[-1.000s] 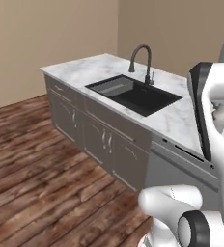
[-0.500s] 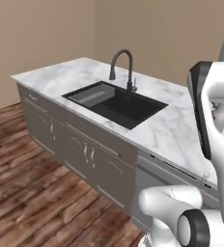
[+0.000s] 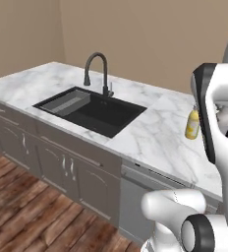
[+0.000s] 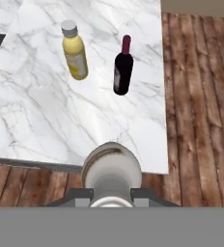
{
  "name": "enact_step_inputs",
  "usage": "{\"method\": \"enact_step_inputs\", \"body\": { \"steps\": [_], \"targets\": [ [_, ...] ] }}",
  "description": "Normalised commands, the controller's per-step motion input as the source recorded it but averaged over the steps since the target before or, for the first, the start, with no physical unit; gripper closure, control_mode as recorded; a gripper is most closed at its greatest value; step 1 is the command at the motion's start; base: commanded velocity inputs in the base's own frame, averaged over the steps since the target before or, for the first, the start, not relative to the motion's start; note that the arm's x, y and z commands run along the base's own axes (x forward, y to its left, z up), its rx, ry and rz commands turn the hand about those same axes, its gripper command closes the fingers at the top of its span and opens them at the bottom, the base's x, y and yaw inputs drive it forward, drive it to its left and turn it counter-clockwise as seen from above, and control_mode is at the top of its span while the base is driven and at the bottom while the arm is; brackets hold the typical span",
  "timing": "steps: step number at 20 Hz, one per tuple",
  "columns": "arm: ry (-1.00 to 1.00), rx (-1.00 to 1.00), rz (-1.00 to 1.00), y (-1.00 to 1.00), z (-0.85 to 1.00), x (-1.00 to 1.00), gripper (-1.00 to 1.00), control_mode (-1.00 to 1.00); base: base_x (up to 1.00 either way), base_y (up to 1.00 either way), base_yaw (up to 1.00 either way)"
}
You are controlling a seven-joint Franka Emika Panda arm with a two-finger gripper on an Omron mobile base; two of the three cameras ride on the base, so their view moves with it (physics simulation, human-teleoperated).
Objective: Move the drinks to the dining counter.
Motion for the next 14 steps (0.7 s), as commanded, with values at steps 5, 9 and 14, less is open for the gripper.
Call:
{"method": "enact_step_inputs", "body": {
  "steps": [5,9,14],
  "targets": [
    [0.00,0.00,0.00,0.00,0.00,0.00,1.00,1.00,0.31,0.01,-0.16],
    [0.01,0.03,0.00,0.00,-0.05,0.11,1.00,-1.00,0.08,0.00,0.00],
    [0.02,0.06,0.00,0.00,-0.27,0.31,1.00,-1.00,0.00,0.00,0.00]
  ]
}}
